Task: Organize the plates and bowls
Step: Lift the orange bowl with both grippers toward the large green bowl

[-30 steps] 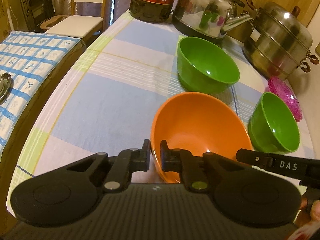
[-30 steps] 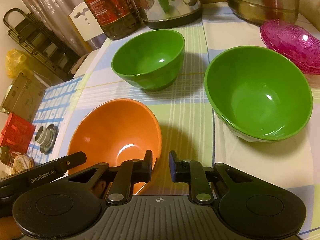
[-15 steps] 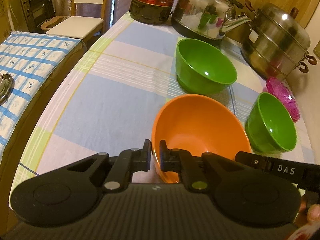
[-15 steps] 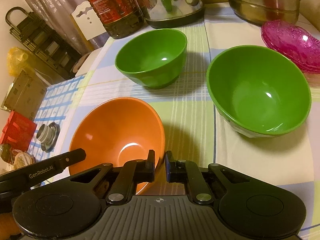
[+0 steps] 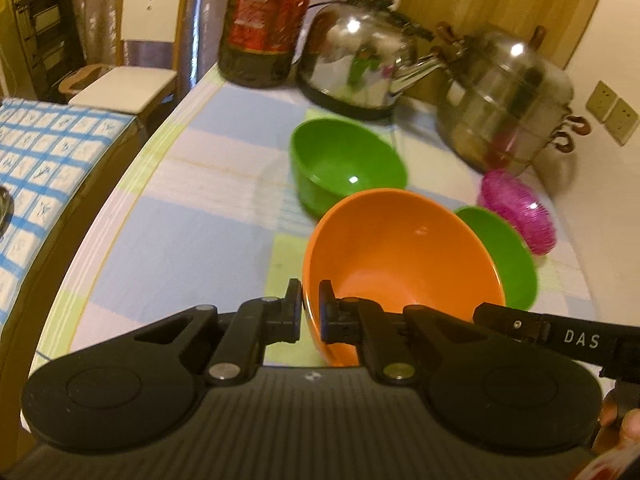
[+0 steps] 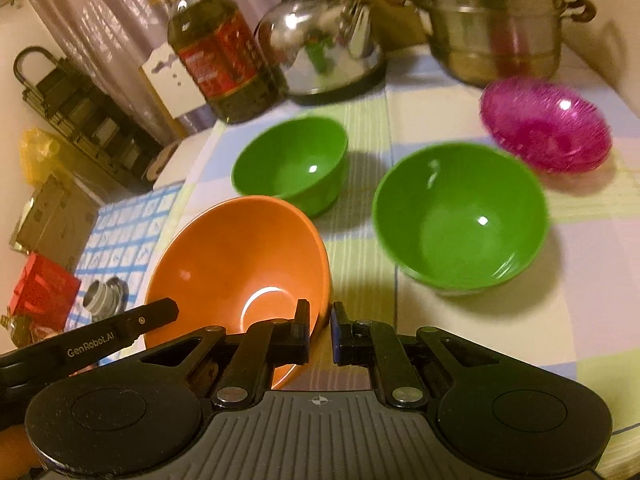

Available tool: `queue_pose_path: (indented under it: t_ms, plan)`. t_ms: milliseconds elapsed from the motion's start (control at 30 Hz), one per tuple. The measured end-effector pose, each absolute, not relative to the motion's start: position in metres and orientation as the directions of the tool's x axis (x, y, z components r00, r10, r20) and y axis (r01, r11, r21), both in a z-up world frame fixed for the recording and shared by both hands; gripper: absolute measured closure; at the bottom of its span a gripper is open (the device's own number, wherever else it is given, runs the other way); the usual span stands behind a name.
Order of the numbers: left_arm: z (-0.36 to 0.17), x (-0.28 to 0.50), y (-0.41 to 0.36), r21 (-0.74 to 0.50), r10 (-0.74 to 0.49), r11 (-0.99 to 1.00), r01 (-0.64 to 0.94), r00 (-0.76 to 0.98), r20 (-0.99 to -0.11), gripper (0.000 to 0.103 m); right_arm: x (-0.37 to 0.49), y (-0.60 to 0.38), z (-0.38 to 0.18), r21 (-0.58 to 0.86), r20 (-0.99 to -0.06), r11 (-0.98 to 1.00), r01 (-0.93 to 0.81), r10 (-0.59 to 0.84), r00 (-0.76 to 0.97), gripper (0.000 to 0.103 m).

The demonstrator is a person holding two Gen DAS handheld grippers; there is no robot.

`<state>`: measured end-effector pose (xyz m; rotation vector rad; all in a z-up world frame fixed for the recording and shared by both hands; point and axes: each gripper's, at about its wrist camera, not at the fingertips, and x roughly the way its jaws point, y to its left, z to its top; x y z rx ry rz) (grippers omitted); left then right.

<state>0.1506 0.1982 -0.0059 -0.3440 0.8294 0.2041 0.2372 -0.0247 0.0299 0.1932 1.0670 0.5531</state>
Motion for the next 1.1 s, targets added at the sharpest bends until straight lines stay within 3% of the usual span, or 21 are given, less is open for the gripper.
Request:
queue_pose_path:
  t_ms: [533,1100]
  plan:
    - [0.025,0.205,0.131,-0.221,-0.029,0.957,-0.19,0.692,-0.721,0.096,0.265,-0.092,0.069,0.394,-0.748,0.884,-0.25,0.467,0.472,0.093]
    - [0.001,0.269,0.098,-0.235,-0.09,0.963,-0.135,0.658,-0.748,0.096,0.311,-0.128,0.039,0.364,-0.783,0.915,-0.175,0.403,0.474,0.093]
